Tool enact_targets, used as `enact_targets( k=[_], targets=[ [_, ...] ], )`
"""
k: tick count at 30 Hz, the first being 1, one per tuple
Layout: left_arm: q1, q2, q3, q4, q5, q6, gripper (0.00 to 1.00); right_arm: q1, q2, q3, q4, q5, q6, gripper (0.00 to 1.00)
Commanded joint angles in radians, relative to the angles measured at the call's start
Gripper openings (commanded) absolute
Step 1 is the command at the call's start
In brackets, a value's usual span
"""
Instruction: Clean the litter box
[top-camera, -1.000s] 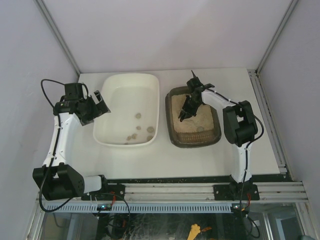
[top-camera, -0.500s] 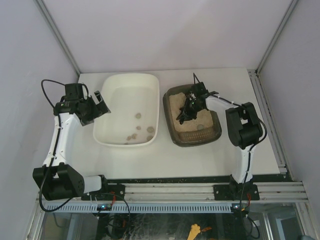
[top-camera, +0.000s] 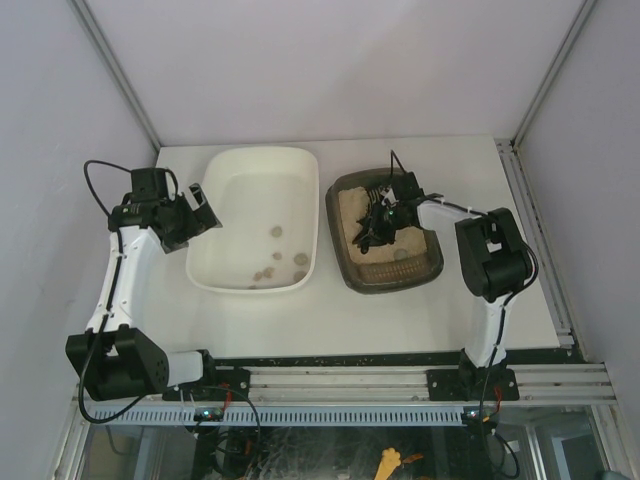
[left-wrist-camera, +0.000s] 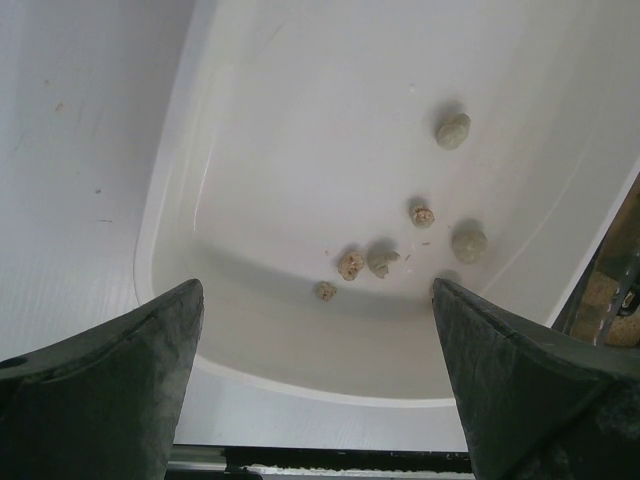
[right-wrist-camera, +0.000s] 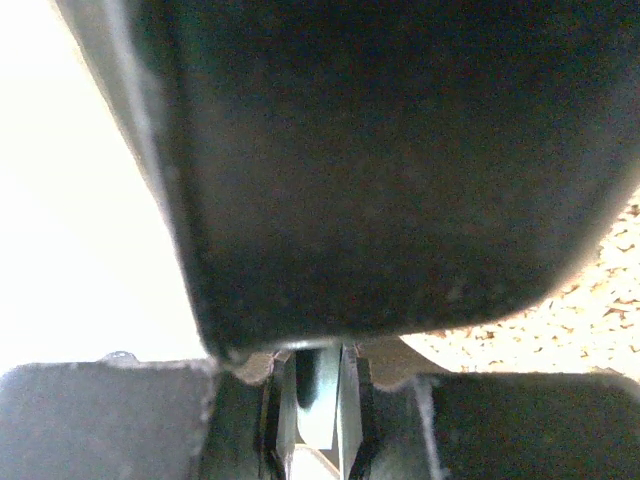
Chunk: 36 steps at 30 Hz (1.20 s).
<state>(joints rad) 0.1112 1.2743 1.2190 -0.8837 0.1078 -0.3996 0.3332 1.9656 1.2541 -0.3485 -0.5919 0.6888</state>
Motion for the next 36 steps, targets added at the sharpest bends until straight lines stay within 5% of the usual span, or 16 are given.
enact_targets(
  k=[1,22,29,36],
  targets=[
    [-0.004,-0.013,-0.018,0.029,-0.004,0.017,1.00,0.010,-0.061,-0.018,0.000,-0.091,-0.036,0.00],
    [-0.004,-0.008,-0.023,0.032,0.011,0.013,1.00,-0.021,-0.348,-0.245,-0.009,-0.038,-0.091,0.00],
    [-0.005,-0.009,-0.022,0.030,0.004,0.016,1.00,-0.146,-0.434,-0.585,0.584,-0.348,0.146,0.00],
    [-0.042,-0.006,-0.024,0.032,-0.072,0.034,1.00,-0.158,-0.436,-0.846,1.295,-0.446,0.433,0.00]
  ],
)
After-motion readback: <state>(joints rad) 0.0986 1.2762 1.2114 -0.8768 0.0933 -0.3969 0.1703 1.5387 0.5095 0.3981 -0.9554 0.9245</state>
